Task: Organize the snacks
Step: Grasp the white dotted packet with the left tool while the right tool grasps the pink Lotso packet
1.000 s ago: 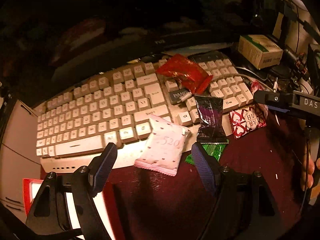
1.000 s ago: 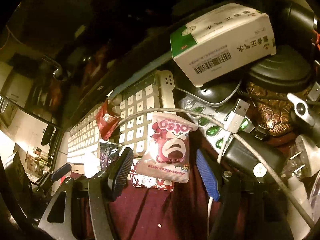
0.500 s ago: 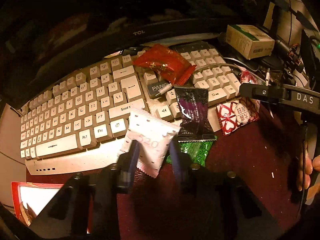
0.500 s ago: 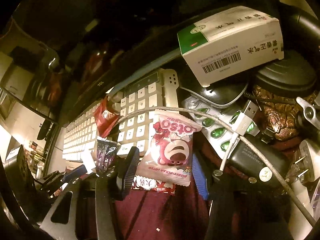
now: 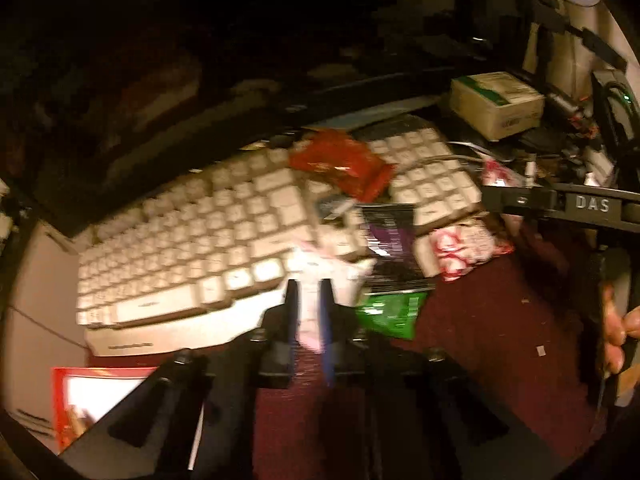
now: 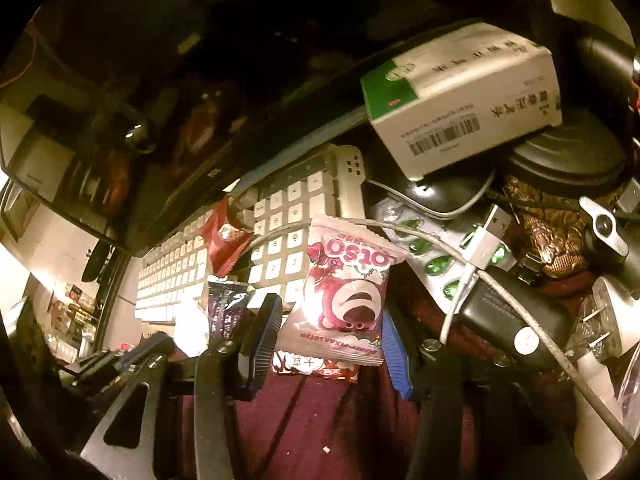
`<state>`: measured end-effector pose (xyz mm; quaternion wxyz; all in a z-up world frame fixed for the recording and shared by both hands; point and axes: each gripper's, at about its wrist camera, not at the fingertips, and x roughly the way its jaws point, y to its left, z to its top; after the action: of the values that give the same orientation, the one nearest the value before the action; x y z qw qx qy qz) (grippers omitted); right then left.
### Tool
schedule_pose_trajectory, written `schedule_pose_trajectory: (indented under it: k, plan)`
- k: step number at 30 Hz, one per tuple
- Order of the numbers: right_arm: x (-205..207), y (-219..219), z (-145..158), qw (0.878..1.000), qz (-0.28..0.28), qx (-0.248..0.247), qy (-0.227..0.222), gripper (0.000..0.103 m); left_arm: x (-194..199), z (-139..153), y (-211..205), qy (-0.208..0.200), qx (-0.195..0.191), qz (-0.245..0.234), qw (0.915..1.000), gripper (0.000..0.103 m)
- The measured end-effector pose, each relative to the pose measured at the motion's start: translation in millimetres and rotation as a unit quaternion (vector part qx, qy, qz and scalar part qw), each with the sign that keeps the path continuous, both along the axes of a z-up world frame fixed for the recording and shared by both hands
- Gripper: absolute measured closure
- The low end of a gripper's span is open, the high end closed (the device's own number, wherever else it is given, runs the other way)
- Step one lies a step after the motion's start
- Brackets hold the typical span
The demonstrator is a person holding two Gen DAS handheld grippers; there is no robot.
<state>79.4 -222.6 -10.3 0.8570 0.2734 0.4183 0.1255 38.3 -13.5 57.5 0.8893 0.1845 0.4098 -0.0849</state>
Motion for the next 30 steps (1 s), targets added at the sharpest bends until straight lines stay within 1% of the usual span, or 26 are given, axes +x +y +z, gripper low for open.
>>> schedule_pose_trajectory:
  k: [1, 2, 3, 4, 7, 8, 11, 16, 18, 19, 20, 22, 24, 26, 30]
  plan:
    - [0.9, -0.4, -1.2, 1.0, 0.0, 0.0, 0.003, 0.054, 0.4, 2.1, 1.8, -0.003, 0.005, 0.002, 1.0, 0.063]
    - [1.8, -0.5, -2.5, 1.0, 0.0, 0.0, 0.007, 0.054, 0.9, 4.7, 5.9, -0.009, 0.008, 0.008, 0.9999, 0.038]
    - [2.8, -0.6, -3.2, 1.0, 0.001, 0.0, 0.009, 0.054, 1.7, 5.9, 9.6, -0.013, 0.009, 0.015, 0.9998, 0.028]
    - [2.5, -0.4, -3.1, 1.0, 0.001, -0.001, 0.009, 0.054, 4.0, 6.3, 12.5, -0.013, 0.009, 0.019, 0.9997, 0.022]
    - [2.1, -0.6, -2.9, 1.0, 0.0, 0.0, 0.01, 0.054, 14.4, -2.2, 20.3, 0.011, 0.001, 0.033, 0.9994, 0.022]
    - [2.2, -0.8, -3.1, 1.0, 0.0, 0.001, 0.011, 0.054, 20.9, -8.5, 22.5, 0.031, -0.004, 0.039, 0.9988, 0.022]
    - [3.5, -0.8, -3.4, 1.0, 0.0, 0.003, 0.013, 0.054, 32.5, -24.5, 21.1, 0.063, -0.018, 0.042, 0.997, 0.022]
    - [4.4, -0.1, -3.9, 1.0, 0.001, 0.002, 0.014, 0.054, 40.9, -38.2, 15.3, 0.088, -0.048, 0.03, 0.9945, 0.022]
    - [4.2, 0.1, -3.9, 1.0, 0.001, 0.002, 0.015, 0.054, 44.3, -39.1, 17.7, 0.093, -0.076, 0.029, 0.9923, 0.022]
    - [4.2, 0.1, -4.0, 1.0, 0.0, 0.002, 0.015, 0.054, 46.2, -40.1, 19.1, 0.099, -0.089, 0.03, 0.9907, 0.026]
    - [3.9, 0.2, -3.8, 1.0, 0.0, 0.002, 0.015, 0.054, 48.2, -41.7, 18.3, 0.103, -0.1, 0.031, 0.9892, 0.038]
    - [3.9, 0.6, -4.0, 1.0, 0.001, 0.001, 0.015, 0.054, 48.0, -42.8, 15.0, 0.103, -0.104, 0.029, 0.9887, 0.04]
    - [3.5, 1.1, -4.0, 1.0, 0.0, -0.001, 0.015, 0.054, 42.5, -43.2, 8.8, 0.088, -0.082, 0.019, 0.9926, 0.045]
    - [2.2, 2.1, -3.6, 1.0, -0.001, -0.003, 0.015, 0.054, 35.5, -44.4, 1.4, 0.078, -0.062, 0.013, 0.9949, 0.055]
    - [-0.2, 3.4, -2.2, 1.0, -0.002, -0.004, 0.011, 0.054, 23.4, -45.2, -5.3, 0.067, -0.063, 0.008, 0.9958, 0.062]
